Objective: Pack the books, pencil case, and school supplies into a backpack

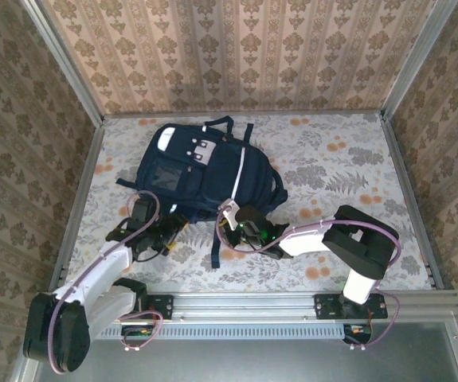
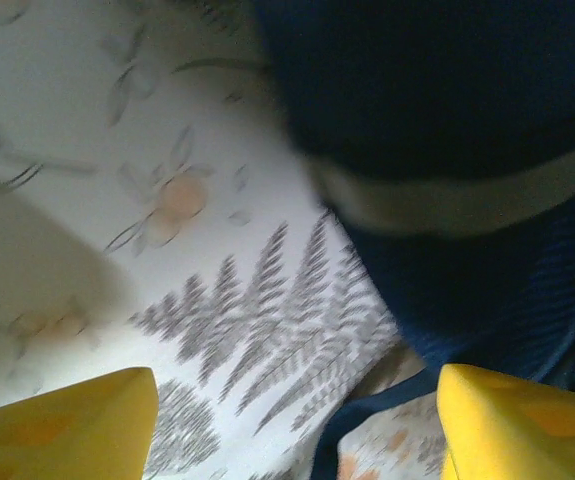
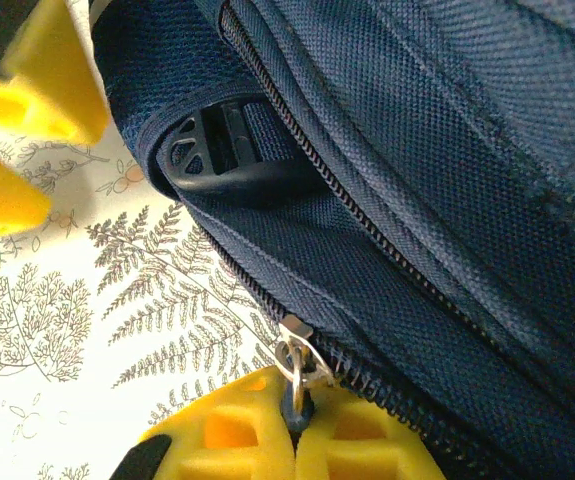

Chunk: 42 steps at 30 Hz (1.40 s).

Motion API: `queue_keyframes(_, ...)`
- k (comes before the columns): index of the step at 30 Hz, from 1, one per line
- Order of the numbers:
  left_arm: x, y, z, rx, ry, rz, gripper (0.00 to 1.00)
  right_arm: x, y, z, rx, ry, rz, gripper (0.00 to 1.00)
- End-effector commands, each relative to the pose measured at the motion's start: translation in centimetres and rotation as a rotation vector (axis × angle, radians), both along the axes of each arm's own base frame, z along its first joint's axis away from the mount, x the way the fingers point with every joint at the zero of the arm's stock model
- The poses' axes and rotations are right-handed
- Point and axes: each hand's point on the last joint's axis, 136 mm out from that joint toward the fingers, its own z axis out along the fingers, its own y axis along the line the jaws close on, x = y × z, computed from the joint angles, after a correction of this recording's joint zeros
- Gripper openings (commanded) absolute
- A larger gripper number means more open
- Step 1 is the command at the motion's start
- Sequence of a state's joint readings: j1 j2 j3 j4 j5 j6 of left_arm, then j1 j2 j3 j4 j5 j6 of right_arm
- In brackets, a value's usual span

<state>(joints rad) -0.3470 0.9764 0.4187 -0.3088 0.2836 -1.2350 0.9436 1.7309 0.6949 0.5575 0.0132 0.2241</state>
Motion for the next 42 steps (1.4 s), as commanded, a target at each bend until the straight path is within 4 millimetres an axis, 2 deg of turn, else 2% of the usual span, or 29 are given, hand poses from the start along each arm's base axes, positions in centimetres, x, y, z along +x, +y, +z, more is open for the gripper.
queue_keyframes(1, 4.1, -1.7, 3.4, -0.053, -0.178, -0.001, 0.75, 0.3, 1.4, 2.3, 0.091, -0.031, 0.018, 0.00)
queue_keyframes(6, 4.8, -2.7, 3.4, -0.092, -0.216, -0.014, 0.66, 0.2, 1.2, 2.0, 0.088, -0.023, 0.010, 0.00)
queue_keyframes(12, 5.3, -3.2, 1.3, -0.098, -0.174, -0.005, 0.54, 0.5, 1.7, 2.0, 0.099, -0.013, 0.007, 0.00)
queue_keyframes(17, 6.5, -3.5, 0.6, -0.081, -0.139, -0.007, 0.32, 0.6, 0.8, 1.5, 0.060, -0.011, -0.020, 0.00)
queue_keyframes(20, 7.3, -2.8, 1.0, -0.029, -0.136, 0.009, 0.21, 0.5, -0.8, 0.5, -0.005, -0.002, -0.061, 0.00)
queue_keyframes(24, 7.7, -1.2, 1.6, 0.056, -0.136, 0.032, 0.17, 0.5, -3.5, -0.8, -0.102, 0.065, -0.144, 0.00)
queue_keyframes(27, 7.6, 0.2, 1.2, 0.092, -0.117, 0.065, 0.16, 0.3, -5.7, -1.7, -0.165, 0.113, -0.191, 0.00)
queue_keyframes(30, 7.2, 1.5, -0.1, 0.089, -0.060, 0.114, 0.16, 0.4, -7.9, -2.0, -0.200, 0.157, -0.236, 0.00)
queue_keyframes(36, 7.5, 2.7, -1.3, 0.090, 0.000, 0.153, 0.15, -0.2, -11.5, -3.2, -0.311, 0.222, -0.249, 0.00)
queue_keyframes(39, 7.8, 3.1, -1.4, 0.101, 0.010, 0.166, 0.14, 0.5, -14.6, -3.9, -0.403, 0.263, -0.373, 0.00)
queue_keyframes(42, 7.9, 3.5, -1.5, 0.120, 0.025, 0.175, 0.14, 1.0, -17.1, -3.6, -0.399, 0.280, -0.517, 0.00)
